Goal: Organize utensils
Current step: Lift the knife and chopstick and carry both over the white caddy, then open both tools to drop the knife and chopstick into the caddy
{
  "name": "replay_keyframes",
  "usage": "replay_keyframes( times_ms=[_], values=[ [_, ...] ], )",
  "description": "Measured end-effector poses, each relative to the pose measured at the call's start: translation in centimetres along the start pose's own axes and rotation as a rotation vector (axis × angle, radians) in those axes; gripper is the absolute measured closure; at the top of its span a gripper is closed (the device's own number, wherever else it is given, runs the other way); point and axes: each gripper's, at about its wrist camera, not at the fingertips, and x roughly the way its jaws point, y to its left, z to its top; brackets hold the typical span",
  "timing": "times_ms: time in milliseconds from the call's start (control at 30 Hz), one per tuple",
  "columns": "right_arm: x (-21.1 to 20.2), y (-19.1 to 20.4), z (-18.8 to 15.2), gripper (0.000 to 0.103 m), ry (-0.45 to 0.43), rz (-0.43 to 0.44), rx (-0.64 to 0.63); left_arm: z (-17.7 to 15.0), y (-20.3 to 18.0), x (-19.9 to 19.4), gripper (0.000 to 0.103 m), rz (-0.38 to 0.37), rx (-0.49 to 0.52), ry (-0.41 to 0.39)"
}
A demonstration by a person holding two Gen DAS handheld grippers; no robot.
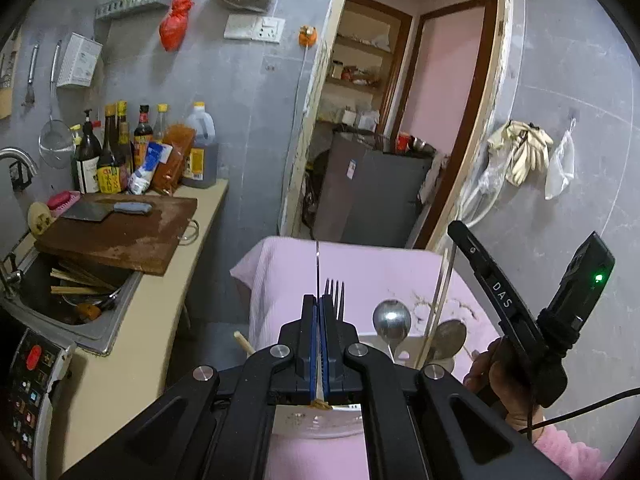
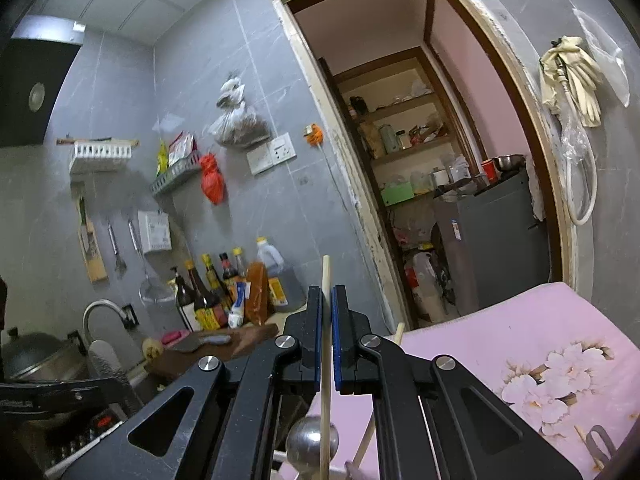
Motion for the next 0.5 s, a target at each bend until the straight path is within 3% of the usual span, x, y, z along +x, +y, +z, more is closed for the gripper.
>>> replay_keyframes(
  times_ms=[233, 300, 333, 367, 400, 433, 500],
  values=[
    [-1.0, -0.1, -0.2, 0.097, 0.065, 0.021, -0.024, -0.5, 0.5, 0.8, 0.1, -0.029, -0.036, 0.054],
    [-1.4, -0.3, -0.2, 0.084, 0.079, 0.021, -0.025, -0.6, 0.6, 0.9, 0.097, -0.033, -0.043, 0.068],
    [-1.6, -0.4, -0.1, 0.079, 0.081, 0.02, -0.023, -0.6, 0.6, 1.0, 0.091, -0.036, -0.045, 0.07],
    [-2.0, -0.6, 0.0, 0.074, 0.08, 0.021, -0.017, -0.6, 0.6, 0.9, 0.077, -0.038, -0.048, 0.067],
    [-2.2, -0.7, 0.1, 0.074, 0.08, 0.02, -0.015, -0.6, 0.7, 0.8, 0.069, -0.044, -0.056, 0.056],
    [-2.5, -0.8, 0.3, 0.074, 0.078, 0.017, -0.015, -0.6, 0.7, 0.5, 0.055, -0.048, -0.066, 0.04],
    [-3.3, -1.1, 0.8, 0.072, 0.07, 0.009, -0.019, -0.6, 0.7, -0.1, 0.05, -0.053, -0.089, -0.012]
  ],
)
